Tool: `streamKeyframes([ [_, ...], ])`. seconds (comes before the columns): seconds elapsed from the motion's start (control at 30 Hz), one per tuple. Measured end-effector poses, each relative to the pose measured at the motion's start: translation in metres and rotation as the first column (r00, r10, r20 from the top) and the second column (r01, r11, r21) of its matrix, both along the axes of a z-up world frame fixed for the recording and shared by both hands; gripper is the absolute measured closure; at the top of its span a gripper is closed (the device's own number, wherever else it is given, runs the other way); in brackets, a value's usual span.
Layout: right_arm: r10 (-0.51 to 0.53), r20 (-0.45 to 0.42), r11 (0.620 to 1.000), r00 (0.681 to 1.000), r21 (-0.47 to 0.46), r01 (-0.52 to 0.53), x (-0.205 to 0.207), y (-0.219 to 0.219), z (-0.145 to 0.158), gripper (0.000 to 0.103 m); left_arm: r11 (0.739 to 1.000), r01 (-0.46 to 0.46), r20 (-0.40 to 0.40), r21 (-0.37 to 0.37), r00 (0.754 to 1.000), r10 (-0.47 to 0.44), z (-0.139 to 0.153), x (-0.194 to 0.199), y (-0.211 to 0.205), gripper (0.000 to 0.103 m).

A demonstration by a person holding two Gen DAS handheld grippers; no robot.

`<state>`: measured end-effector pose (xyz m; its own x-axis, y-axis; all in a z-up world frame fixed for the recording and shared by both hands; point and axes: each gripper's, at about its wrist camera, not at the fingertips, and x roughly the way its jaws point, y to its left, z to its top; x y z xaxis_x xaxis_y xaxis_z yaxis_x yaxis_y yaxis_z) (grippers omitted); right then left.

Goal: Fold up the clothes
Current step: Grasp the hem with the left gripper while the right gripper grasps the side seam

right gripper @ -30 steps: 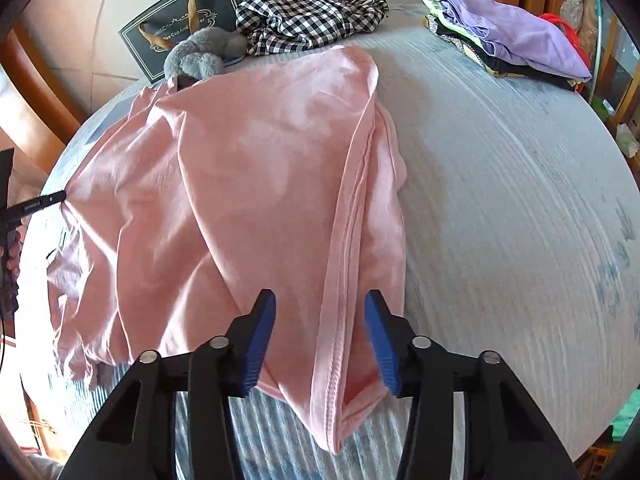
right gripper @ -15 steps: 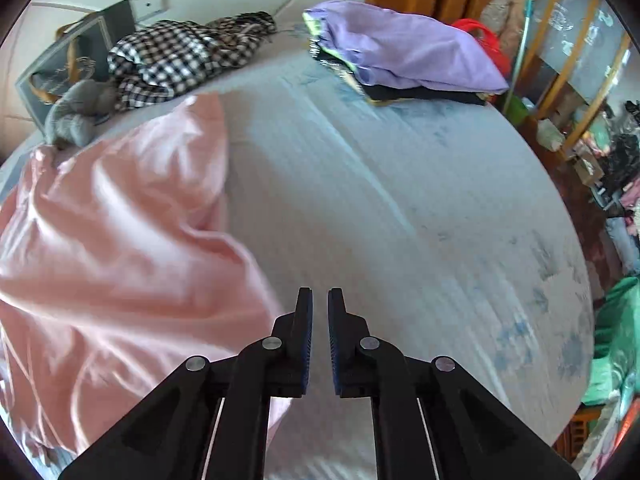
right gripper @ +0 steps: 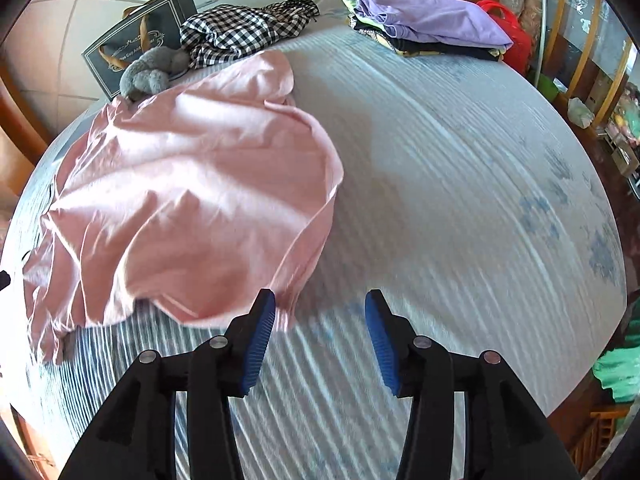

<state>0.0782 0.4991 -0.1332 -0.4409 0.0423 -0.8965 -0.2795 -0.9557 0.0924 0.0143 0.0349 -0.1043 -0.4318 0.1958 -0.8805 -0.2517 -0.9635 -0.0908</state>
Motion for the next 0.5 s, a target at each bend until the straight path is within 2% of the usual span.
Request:
streamKeyframes([
  [0.07, 0.003, -0.005, 1.0, 1.0, -0.011, -0.003, 0.014, -0.008, -0.004, 0.046, 1.0, 0.012, 0.035, 0.01, 0.999, -0.013, -0.011, 0.018, 0.002, 0.056],
  [0.17, 0.012, -0.023, 1.0, 1.0, -0.014, -0.012, 0.026, -0.017, -0.005, 0.043, 1.0, 0.012, 0.076, 0.023, 0.997, -0.014, -0.026, 0.035, 0.003, 0.056],
  [0.27, 0.012, -0.04, 1.0, 0.999, -0.024, -0.013, 0.03, -0.02, -0.005, 0.044, 0.999, 0.003, 0.098, 0.052, 0.995, -0.008, -0.033, 0.041, 0.006, 0.056],
  [0.37, 0.011, -0.046, 0.999, 0.999, -0.043, -0.013, 0.025, -0.022, -0.007, 0.056, 0.997, 0.014, 0.103, 0.07, 0.994, -0.021, -0.035, 0.048, 0.014, 0.056],
  [0.5, 0.008, -0.067, 0.999, 0.998, -0.041, -0.011, 0.012, -0.027, -0.008, 0.056, 0.997, 0.044, 0.106, 0.058, 0.993, -0.05, -0.039, 0.052, 0.03, 0.056],
])
